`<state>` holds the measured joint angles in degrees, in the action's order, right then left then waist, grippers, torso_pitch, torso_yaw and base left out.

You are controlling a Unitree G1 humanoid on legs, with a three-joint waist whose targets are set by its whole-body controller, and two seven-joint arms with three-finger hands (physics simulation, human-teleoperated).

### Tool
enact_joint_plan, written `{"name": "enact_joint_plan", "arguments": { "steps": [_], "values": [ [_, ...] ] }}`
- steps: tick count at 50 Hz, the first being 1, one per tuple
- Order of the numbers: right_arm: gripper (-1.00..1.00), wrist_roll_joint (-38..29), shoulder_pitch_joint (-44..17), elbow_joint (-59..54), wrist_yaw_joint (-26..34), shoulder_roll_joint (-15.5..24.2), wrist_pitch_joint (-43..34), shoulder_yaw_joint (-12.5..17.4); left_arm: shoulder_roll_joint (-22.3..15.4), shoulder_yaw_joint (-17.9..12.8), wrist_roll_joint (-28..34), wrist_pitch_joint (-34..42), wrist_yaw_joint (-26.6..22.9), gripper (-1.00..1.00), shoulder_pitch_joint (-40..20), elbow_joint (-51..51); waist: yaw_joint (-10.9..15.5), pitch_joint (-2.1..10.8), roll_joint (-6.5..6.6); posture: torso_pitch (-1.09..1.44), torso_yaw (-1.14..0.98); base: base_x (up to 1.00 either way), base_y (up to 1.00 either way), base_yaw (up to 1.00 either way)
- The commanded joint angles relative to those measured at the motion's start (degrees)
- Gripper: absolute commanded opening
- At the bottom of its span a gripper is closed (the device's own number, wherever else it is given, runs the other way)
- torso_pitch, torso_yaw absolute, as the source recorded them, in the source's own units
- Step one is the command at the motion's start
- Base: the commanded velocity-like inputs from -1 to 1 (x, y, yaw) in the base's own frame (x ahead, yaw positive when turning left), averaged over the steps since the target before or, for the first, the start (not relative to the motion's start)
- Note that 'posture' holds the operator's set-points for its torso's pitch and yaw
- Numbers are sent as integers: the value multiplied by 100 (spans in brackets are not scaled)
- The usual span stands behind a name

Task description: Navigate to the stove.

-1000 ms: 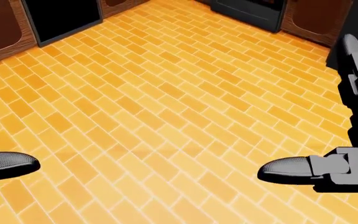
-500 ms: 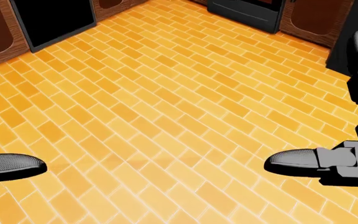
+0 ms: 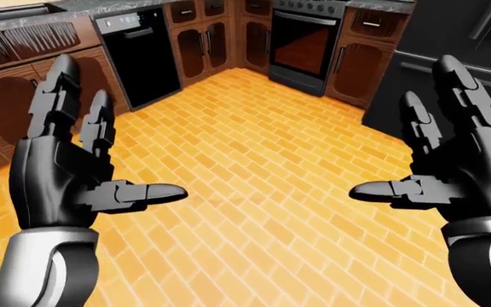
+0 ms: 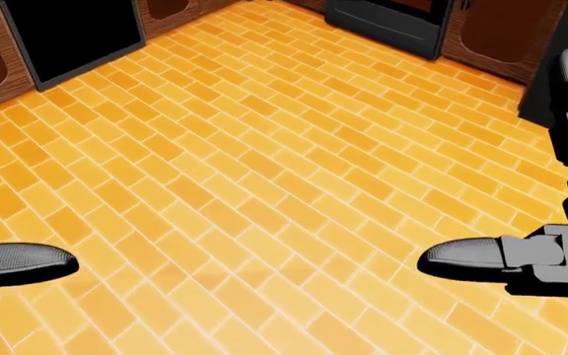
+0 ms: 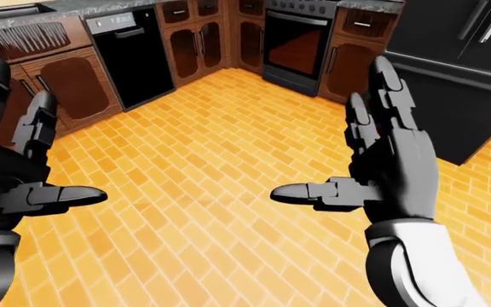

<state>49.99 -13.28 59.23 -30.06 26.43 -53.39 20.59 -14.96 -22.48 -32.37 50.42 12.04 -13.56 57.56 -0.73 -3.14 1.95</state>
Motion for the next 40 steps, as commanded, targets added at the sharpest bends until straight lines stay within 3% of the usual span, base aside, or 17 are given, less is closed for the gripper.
{"name": "enact_joint_plan", "arguments": {
  "steps": [1, 2, 3, 4, 10, 13, 15, 16, 18, 24, 27, 28, 29, 30, 31, 36, 40],
  "values": [
    [100, -100, -69, 77, 92, -8, 120, 20, -51, -68, 12, -95, 16, 100, -90, 77, 4, 94, 79, 0, 0, 20, 0, 0],
    [100, -73, -81, 77, 78, 2, 110, 35, -51, -64, 14, -97, 15, 100, -90, 78, 13, 197, 298, 0, 0, 20, 0, 0],
    [100, -78, -79, 77, 85, -2, 110, 37, -50, -55, 25, -109, 10, 100, -88, 69, 95, 134, 75, 0, 0, 20, 0, 0],
    [100, -136, -69, 77, 130, -34, 106, 27, -45, -39, 48, -134, -1, 100, -83, 46, 69, 102, 161, 0, 0, 20, 0, 0],
    [100, -146, -47, 77, 146, -49, 115, 39, -23, -56, 54, -117, -15, 100, -65, 71, 158, 109, -81, 0, 0, 21, 0, 0],
    [100, -163, -8, 77, 150, -50, 145, 16, -38, -126, -54, -22, 39, 100, -87, 151, 191, 90, -309, 0, 0, 20, 0, 0],
    [100, -108, -14, 77, 116, -17, 149, 38, -53, -108, -12, -113, 14, 100, -58, 81, 200, 180, -612, 0, 0, 21, 0, 0],
    [100, -107, -6, 77, 116, -14, 155, 39, -39, -88, -1, -132, 10, 100, -41, 77, 168, 165, -537, 0, 0, 21, 0, 0],
    [100, -97, 16, 77, 112, 4, 184, 37, -33, -82, 14, -130, 5, 100, -25, 96, 137, 93, -579, 0, 0, 21, 0, 0],
    [100, -156, 64, 77, 136, -5, 230, -2, -16, -83, 32, -172, -17, 100, 16, 93, 64, 38, -298, 0, 0, 20, 0, 0],
    [100, -207, 52, 77, 177, -51, 198, 11, 11, -24, 137, -264, -83, 100, 39, 3, 16, 63, -19, 0, 0, 21, 0, 0],
    [100, -192, 32, 77, 168, -49, 177, 20, 17, -34, 140, -248, -84, 100, 31, 2, 5, 127, 154, 0, 0, 21, 0, 0],
    [100, -203, 22, 77, 182, -62, 165, 25, 16, -52, 122, -215, -76, 100, 12, 19, -15, 209, 209, 0, 0, 20, 0, 0],
    [100, -167, 7, 77, 158, -47, 151, 40, 16, -51, 128, -226, -84, 100, 4, 1, 81, 145, 109, 0, 0, 20, 0, 0],
    [100, -132, -3, 77, 133, -26, 144, 46, 15, -58, 117, -209, -75, 100, -10, 6, 60, 103, 169, 0, 0, 21, 0, 0],
    [100, -218, 16, 77, 211, -78, 144, 33, 30, -33, 145, -209, -78, 100, 3, 14, 140, 119, -51, 0, 0, 20, 0, 0],
    [100, -218, 29, 77, 211, -72, 147, 40, 47, -38, 159, -206, -97, 100, 25, 27, 185, 113, -345, 0, 0, 20, 0, 0]
  ]
}}
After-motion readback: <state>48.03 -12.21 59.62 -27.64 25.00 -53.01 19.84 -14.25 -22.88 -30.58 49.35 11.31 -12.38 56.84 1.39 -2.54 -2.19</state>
